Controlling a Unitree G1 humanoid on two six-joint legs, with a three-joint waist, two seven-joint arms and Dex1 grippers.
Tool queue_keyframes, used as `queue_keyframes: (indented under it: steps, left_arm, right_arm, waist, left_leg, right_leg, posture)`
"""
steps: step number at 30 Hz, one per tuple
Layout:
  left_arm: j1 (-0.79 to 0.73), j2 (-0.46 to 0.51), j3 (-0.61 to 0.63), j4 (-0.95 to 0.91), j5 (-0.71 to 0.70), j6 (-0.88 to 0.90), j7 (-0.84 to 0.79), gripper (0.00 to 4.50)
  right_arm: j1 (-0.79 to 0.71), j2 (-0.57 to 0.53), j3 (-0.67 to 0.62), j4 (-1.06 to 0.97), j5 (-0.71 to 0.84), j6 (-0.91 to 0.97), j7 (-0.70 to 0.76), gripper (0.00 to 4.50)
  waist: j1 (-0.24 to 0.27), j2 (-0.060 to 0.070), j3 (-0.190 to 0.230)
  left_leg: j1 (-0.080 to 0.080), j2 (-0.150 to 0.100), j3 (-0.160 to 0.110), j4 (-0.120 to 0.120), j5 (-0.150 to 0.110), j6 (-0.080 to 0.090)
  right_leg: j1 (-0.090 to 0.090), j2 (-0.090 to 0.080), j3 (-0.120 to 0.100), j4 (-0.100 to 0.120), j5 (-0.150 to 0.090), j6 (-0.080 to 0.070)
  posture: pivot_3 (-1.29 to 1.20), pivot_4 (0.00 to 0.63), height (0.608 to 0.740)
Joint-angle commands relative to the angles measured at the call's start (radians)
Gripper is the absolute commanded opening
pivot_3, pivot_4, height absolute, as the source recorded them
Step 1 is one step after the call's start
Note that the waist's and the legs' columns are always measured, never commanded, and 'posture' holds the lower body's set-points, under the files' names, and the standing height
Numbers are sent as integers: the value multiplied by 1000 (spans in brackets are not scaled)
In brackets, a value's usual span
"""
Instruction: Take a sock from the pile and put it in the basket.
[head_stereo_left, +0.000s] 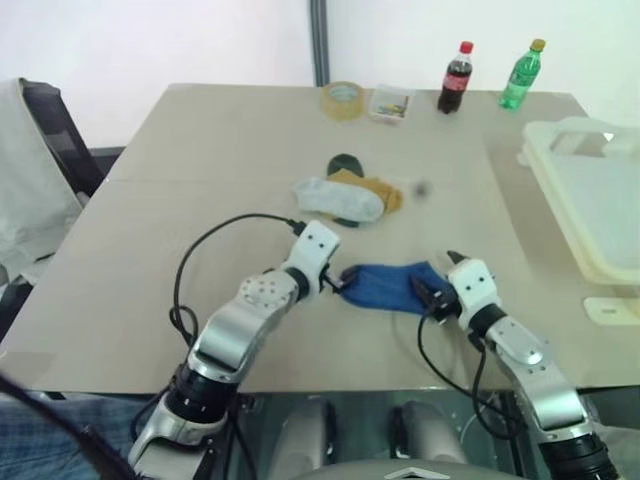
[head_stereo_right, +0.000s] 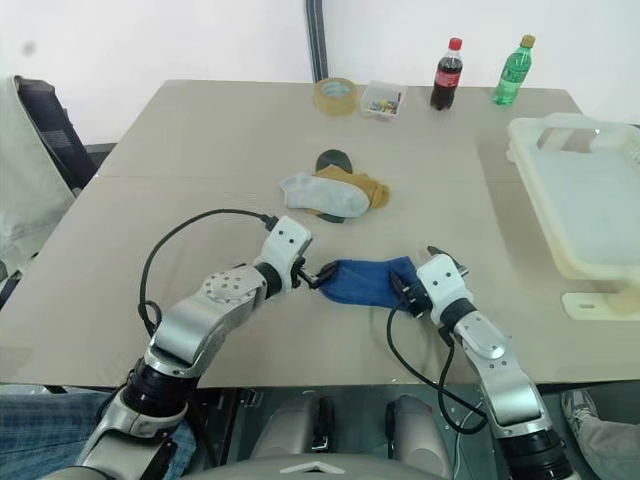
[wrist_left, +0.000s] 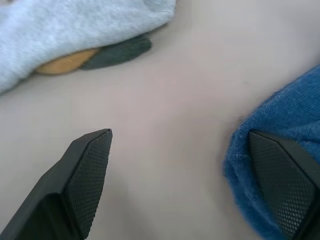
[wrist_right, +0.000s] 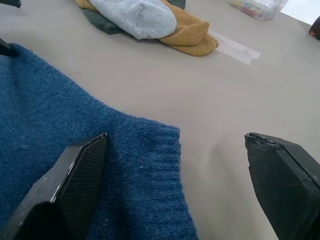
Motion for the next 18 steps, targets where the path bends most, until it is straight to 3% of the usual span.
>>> queue_keyframes:
  steps: [1,6,12,18]
  left_arm:
    - [33,5,-9,-26,-13,44,-39,4457]
    - [87,-25,25,-124,-176,205,-142,4457]
    - [81,-43,53,-109,-196,280,-127,4457]
    - [81,-120,184,-82,-253,328,-114,4457]
  right_arm:
    - [12,-6,-10,34,-14,20,1,4500]
    - [9,-2,-7,37,-14,18,2,4500]
    - [5,1,-7,39,-11,17,5,4500]
    - [9,2,-7,38,-10,15,8,4500]
  waist:
    - [0,0,0]
    - [1,-1,0]
    - [2,0,-1]
    - [2,-1,-2]
  left_leg:
    - [0,0,0,0,0,0]
    - [0,0,0,0,0,0]
    - [1,0,0,0,0,0]
    - [2,0,0,0,0,0]
  right_leg:
    - [0,0,0,0,0,0]
    - [0,-1,0,0,0,0]
    - [1,-1,0,0,0,0]
    - [2,-1,0,0,0,0]
  posture:
    - [0,150,735]
    - [0,150,735]
    - [0,150,735]
    - [0,150,735]
